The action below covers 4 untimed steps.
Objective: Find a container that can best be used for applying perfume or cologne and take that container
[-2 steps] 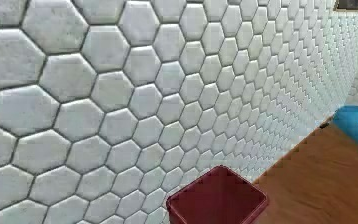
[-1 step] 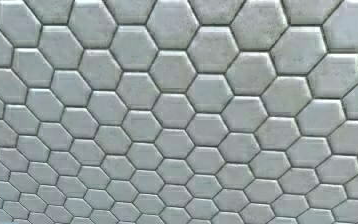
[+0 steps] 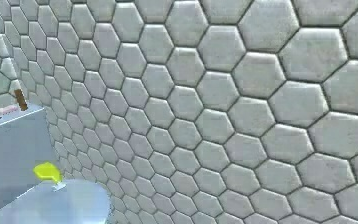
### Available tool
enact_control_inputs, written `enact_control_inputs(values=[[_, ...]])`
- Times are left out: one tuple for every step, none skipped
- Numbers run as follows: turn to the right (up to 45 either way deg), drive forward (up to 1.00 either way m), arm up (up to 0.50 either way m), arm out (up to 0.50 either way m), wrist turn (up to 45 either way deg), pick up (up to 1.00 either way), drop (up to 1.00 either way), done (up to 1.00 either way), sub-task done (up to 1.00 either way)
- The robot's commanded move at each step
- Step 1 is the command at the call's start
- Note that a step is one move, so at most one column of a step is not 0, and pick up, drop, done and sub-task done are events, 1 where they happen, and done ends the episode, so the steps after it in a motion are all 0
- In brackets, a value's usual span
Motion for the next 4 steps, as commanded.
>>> enact_control_inputs(values=[[0.0,0.50,0.00,0.00,0.0,0.00,0.00,0.00,0.00],[-9.0,0.00,0.00,0.00,0.0,0.00,0.00,0.00,0.00],[0.0,0.05,0.00,0.00,0.0,0.00,0.00,0.00,0.00],[-45.0,0.00,0.00,0.00,0.0,0.00,0.00,0.00,0.00]])
